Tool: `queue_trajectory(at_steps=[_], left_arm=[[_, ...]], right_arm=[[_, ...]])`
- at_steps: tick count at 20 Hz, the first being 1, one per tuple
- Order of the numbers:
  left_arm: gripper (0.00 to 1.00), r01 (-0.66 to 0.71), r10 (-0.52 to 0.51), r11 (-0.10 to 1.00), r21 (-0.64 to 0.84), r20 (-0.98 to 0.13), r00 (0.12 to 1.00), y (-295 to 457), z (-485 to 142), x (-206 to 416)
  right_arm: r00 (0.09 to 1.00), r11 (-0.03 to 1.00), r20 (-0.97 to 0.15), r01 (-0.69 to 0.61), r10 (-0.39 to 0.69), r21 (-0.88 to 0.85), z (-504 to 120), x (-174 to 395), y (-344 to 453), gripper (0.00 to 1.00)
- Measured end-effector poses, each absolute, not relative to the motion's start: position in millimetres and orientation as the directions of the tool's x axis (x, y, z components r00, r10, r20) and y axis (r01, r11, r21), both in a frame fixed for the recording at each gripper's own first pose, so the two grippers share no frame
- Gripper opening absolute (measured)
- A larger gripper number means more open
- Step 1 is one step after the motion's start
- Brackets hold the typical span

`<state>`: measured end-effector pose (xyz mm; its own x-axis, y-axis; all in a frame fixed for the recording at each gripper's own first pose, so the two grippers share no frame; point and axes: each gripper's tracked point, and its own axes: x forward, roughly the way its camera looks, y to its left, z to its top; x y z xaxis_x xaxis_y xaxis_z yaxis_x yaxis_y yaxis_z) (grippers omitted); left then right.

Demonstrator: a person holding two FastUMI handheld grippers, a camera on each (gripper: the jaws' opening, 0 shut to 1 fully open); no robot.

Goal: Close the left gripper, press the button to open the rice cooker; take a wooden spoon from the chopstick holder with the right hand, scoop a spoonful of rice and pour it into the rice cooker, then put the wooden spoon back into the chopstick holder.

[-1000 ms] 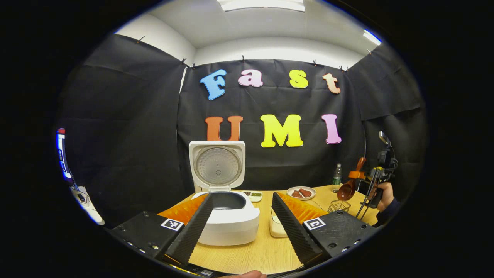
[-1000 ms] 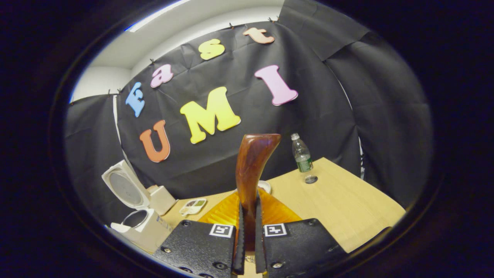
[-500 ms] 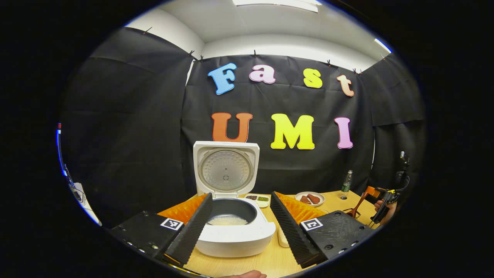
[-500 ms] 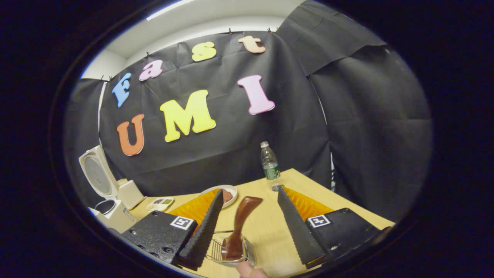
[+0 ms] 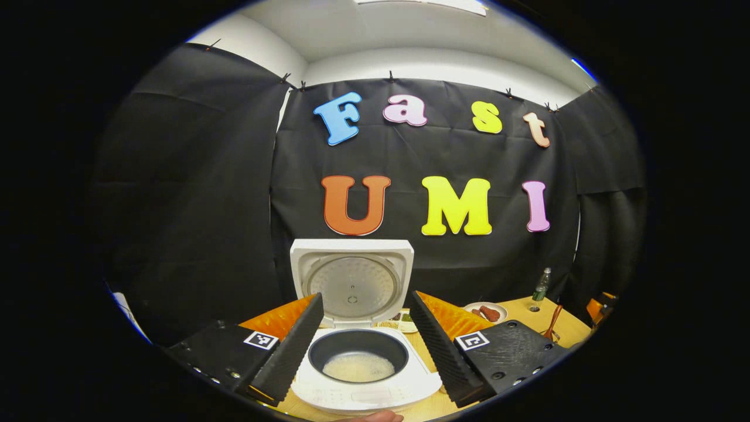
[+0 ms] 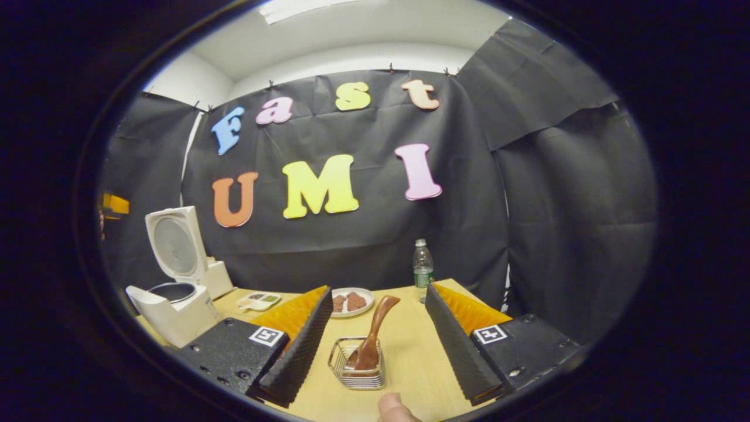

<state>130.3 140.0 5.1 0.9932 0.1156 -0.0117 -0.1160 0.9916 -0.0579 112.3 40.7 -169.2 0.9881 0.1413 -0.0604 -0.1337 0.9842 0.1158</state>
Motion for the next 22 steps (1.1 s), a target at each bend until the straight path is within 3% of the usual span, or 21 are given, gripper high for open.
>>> queue_trajectory(at_steps=[5,14,22], left_arm=[[0.94,-0.139,0.14,0.989,-0.047,0.004,0.99,165.1,42.7,169.9],[0.94,-0.127,0.128,0.989,-0.071,0.022,0.991,178.3,82.8,255.2],[0.94,-0.194,0.188,0.979,-0.066,-0.089,0.978,213.2,45.2,335.4]], right_arm=[[0.979,0.982,-0.088,-0.175,0.182,0.077,-170.0,90.1,48.3,0.98],[0.973,0.972,-0.027,-0.232,0.231,-0.039,-106.5,48.1,62.7,0.99],[0.969,0.969,0.001,-0.246,0.246,-0.031,-88.9,32.5,73.5,1.0]])
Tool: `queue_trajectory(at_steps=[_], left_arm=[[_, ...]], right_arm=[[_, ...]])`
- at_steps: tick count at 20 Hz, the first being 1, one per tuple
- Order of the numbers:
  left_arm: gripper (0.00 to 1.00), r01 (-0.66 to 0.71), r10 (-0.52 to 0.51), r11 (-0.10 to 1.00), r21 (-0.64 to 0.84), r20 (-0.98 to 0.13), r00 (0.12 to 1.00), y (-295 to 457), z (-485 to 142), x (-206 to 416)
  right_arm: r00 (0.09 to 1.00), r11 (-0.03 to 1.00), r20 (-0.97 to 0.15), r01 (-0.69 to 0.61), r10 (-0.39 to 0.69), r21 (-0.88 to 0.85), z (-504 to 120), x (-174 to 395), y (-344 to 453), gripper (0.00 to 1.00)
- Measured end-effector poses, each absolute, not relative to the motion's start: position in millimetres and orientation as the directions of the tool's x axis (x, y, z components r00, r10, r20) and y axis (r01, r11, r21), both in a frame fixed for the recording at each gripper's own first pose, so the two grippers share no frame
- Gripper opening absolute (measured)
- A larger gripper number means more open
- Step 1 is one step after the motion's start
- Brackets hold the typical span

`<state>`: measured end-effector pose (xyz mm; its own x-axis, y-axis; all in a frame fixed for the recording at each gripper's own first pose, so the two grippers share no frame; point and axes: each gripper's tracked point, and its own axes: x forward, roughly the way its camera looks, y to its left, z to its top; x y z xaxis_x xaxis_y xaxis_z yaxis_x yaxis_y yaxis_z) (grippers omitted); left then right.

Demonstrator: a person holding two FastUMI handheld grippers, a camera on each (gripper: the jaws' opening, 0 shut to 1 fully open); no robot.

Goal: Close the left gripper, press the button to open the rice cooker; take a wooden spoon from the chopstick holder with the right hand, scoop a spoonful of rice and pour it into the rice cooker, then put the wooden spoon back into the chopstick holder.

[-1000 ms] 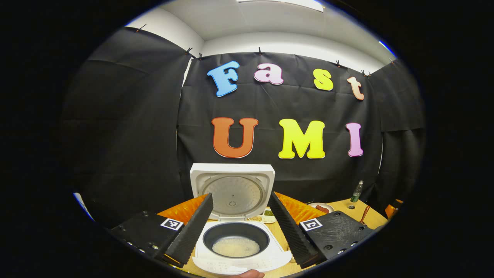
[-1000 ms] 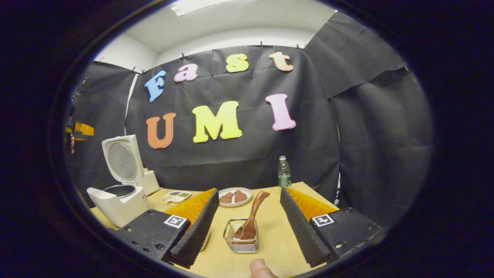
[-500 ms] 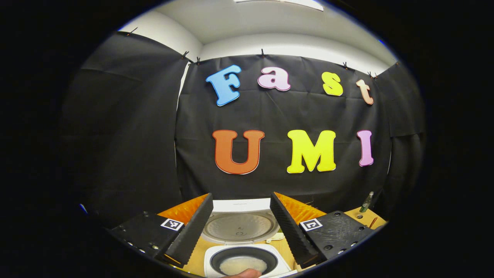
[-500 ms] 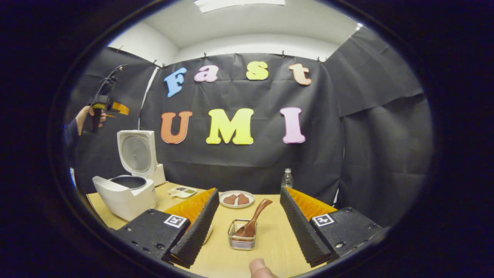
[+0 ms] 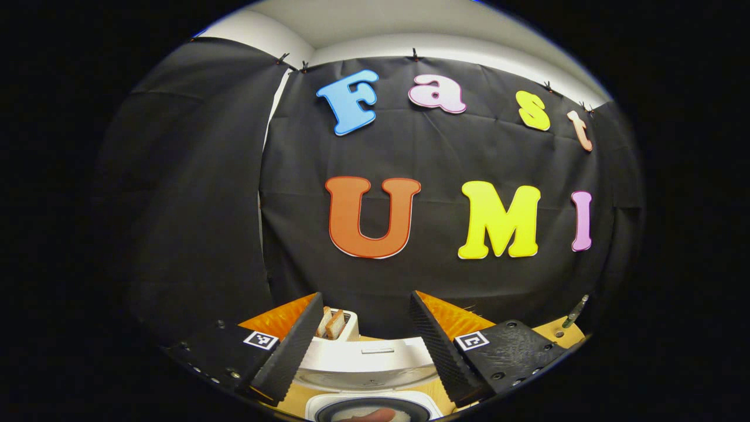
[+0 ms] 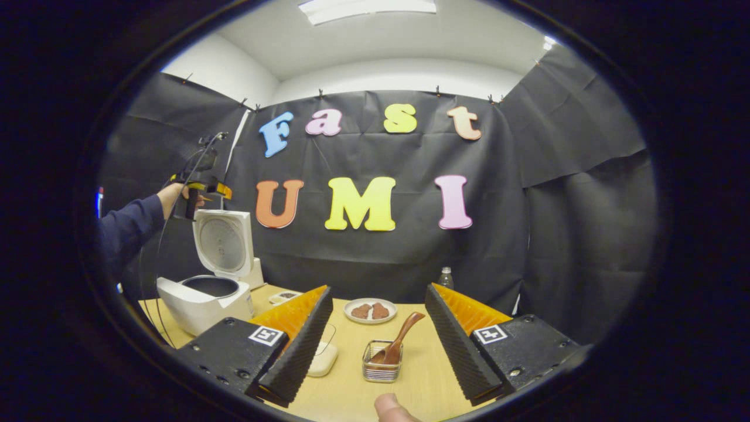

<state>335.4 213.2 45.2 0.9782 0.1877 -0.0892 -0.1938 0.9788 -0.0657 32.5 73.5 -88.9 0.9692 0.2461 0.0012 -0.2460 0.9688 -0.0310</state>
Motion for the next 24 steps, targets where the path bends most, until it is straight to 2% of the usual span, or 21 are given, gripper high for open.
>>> queue_trajectory(at_steps=[4,6,7,8,15,19,24], left_arm=[[0.94,-0.2,0.192,0.979,-0.045,-0.149,0.97,214.5,19.5,357.5],[0.94,-0.212,0.197,0.976,-0.045,-0.226,0.954,212.0,0.7,359.2],[0.94,-0.221,0.212,0.975,-0.019,-0.223,0.952,210.1,4.0,352.9],[0.98,-0.219,0.209,0.975,-0.024,-0.212,0.955,210.9,4.5,353.1],[0.97,-0.21,0.202,0.978,-0.014,-0.225,0.953,191.2,-0.9,318.7],[0.97,-0.205,0.193,0.978,-0.032,-0.225,0.955,178.1,-14.4,278.6],[0.96,-0.19,0.172,0.981,-0.041,-0.274,0.946,162.3,-61.7,234.4]], right_arm=[[0.973,0.973,0.0,-0.229,0.229,-0.031,-88.0,27.3,70.2,0.99],[0.976,0.976,0.002,-0.216,0.216,-0.027,-85.4,24.1,65.1,1.0],[0.978,0.978,0.003,-0.209,0.209,-0.025,-85.1,22.1,62.6,1.0],[0.979,0.979,0.002,-0.205,0.205,-0.022,-83.8,20.8,61.8,1.0],[0.98,0.98,0.008,-0.2,0.2,0.001,-80.3,-3.5,50.2,1.0],[0.979,0.979,0.001,-0.203,0.203,0.011,-84.6,-13.8,48.8,1.0],[0.97,0.971,-0.046,-0.236,0.237,0.02,-95.2,-19.6,61.7,1.0]])
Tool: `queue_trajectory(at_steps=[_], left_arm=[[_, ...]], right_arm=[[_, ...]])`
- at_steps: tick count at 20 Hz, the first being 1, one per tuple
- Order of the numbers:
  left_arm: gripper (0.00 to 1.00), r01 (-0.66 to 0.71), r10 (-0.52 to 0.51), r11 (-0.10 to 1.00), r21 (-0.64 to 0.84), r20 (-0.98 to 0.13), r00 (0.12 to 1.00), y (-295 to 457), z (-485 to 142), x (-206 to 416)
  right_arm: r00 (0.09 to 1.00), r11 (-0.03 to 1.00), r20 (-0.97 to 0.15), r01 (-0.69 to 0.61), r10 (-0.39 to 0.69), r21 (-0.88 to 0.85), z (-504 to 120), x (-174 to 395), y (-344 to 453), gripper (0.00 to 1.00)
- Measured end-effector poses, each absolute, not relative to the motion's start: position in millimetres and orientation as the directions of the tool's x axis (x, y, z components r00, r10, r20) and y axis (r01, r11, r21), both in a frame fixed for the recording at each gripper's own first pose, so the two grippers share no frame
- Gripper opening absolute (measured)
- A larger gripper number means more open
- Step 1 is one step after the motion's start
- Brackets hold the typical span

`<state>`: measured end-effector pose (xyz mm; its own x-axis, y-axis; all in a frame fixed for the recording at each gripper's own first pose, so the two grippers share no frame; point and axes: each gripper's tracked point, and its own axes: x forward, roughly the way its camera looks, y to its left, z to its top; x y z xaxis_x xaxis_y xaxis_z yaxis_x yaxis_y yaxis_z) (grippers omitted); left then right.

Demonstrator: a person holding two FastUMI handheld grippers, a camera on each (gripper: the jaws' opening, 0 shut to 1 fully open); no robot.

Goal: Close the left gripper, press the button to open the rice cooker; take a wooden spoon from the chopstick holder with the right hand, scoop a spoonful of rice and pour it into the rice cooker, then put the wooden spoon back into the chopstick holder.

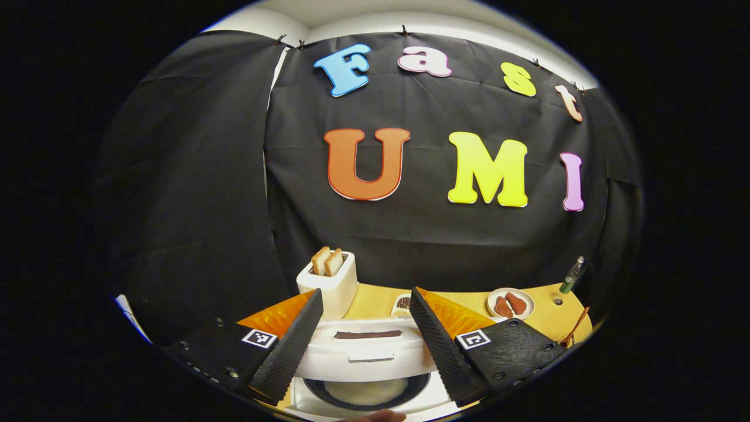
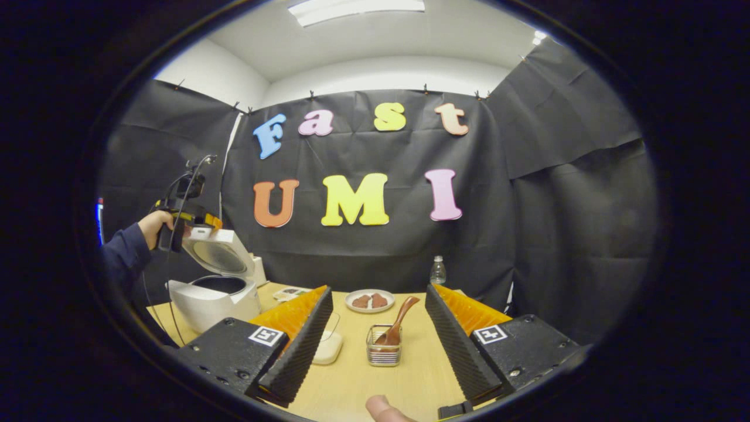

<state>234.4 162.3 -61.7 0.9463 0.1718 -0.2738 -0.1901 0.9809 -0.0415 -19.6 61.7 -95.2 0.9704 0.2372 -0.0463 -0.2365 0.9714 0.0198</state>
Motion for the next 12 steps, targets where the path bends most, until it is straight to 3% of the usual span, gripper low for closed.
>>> queue_trajectory(at_steps=[7,12], left_arm=[[0.96,-0.148,0.11,0.984,-0.099,-0.312,0.944,146.2,-127.6,182.3],[0.97,-0.138,0.101,0.987,-0.076,-0.371,0.923,139.7,-162.4,166.1]], right_arm=[[0.956,0.956,0.005,-0.294,0.294,-0.012,-78.5,-49.9,92.0,0.99],[0.958,0.96,0.064,-0.279,0.279,-0.012,-60.8,-76.3,96.5,0.99]])
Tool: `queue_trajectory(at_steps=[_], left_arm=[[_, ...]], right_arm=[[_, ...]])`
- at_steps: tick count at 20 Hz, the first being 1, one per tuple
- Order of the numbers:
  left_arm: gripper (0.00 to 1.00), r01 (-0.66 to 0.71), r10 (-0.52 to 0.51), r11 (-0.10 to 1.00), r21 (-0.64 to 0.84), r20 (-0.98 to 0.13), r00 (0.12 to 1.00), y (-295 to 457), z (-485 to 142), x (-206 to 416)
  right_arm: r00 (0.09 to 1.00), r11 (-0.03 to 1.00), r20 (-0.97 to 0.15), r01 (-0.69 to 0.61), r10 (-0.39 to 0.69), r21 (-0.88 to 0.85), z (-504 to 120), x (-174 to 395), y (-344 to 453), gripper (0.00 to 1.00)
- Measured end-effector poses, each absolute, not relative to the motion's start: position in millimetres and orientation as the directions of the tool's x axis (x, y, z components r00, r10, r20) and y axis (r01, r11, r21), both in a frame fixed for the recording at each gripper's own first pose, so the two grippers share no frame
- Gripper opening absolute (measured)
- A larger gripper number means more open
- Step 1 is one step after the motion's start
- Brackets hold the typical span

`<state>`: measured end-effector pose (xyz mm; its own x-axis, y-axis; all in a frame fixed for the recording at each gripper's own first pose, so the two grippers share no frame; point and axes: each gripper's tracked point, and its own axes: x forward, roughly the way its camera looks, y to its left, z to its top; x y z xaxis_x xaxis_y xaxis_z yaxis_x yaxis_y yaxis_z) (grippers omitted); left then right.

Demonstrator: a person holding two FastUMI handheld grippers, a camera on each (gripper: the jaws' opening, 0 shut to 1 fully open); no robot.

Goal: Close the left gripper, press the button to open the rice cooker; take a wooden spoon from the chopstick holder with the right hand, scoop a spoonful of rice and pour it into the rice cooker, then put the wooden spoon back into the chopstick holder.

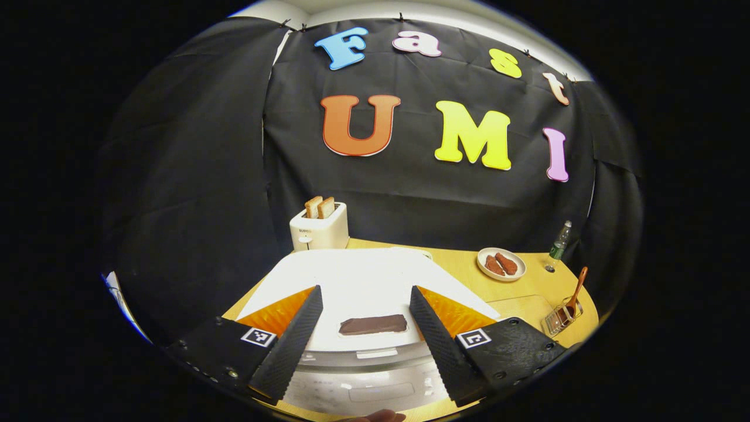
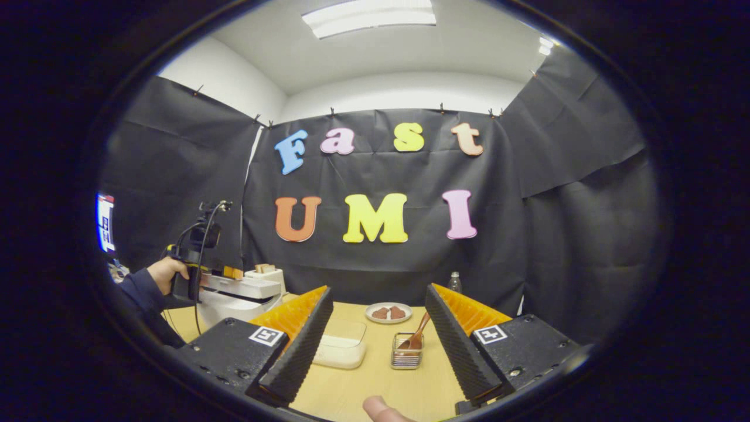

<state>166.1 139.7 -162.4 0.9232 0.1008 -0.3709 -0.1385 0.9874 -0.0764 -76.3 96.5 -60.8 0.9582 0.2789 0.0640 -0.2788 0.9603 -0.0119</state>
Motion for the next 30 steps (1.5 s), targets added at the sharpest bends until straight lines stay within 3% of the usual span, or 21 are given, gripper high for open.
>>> queue_trajectory(at_steps=[4,10,30], left_arm=[[0.97,-0.151,0.111,0.987,-0.05,-0.467,0.877,134.7,-192.5,151.4],[0.97,-0.142,0.108,0.989,-0.03,-0.502,0.858,129.8,-191.4,137.0],[0.98,-0.131,0.12,0.991,-0.004,-0.376,0.919,130.6,-194.3,133.7]], right_arm=[[0.95,0.953,0.074,-0.301,0.303,-0.044,-51.9,-100.9,108.7,1.0],[0.944,0.948,0.09,-0.311,0.316,-0.061,-43.3,-112.6,113.6,1.0],[0.946,0.945,0.018,-0.323,0.324,-0.048,-59.8,-109.3,138.8,1.0]])
